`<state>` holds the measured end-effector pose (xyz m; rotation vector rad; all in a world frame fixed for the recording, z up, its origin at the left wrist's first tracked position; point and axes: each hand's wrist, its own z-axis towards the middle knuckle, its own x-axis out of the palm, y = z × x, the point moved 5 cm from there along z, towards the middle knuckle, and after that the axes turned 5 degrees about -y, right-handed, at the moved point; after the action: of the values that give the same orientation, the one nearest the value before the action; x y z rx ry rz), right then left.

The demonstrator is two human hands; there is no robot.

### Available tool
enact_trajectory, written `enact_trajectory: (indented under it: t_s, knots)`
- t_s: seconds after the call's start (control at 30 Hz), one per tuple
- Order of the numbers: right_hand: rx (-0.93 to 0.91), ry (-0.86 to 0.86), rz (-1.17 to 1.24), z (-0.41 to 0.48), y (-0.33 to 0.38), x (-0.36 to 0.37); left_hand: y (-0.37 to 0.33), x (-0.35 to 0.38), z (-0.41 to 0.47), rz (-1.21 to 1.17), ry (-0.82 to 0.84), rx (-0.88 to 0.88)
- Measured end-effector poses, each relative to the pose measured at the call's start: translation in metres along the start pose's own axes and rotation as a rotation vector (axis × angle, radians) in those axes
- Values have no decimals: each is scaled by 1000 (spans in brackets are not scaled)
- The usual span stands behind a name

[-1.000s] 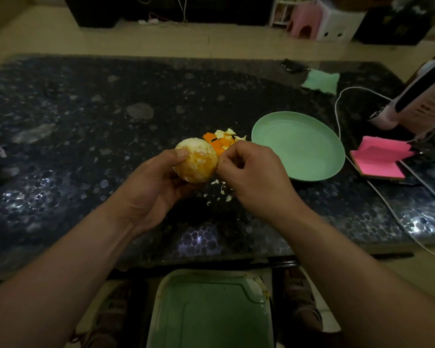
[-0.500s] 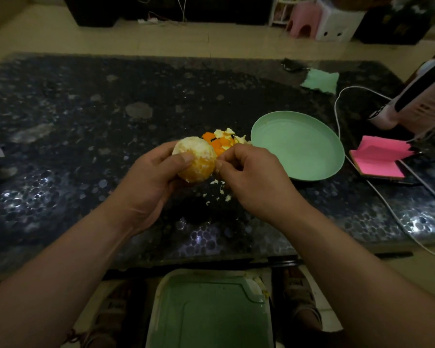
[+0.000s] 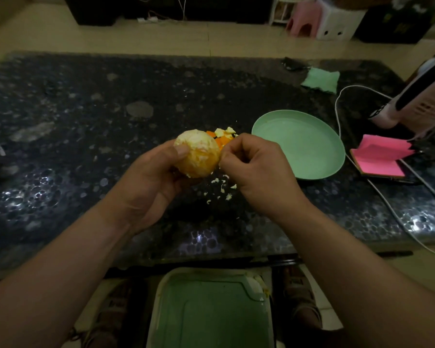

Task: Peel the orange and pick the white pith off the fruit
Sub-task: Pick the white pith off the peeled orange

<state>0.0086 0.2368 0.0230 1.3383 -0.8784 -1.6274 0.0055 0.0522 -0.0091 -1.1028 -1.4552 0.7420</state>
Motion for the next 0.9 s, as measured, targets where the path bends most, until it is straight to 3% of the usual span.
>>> enact_trajectory:
  t_s: [0.23, 0.57, 0.9]
  knots:
    - [50, 85, 62, -1, 5, -3, -2, -3, 0, -51, 1, -48]
    - [-72, 53, -161, -2, 2, 1, -1, -3, -1, 113, 25, 37]
    - [-86, -25, -8, -3, 4, 1, 1, 3, -4, -46, 2, -44]
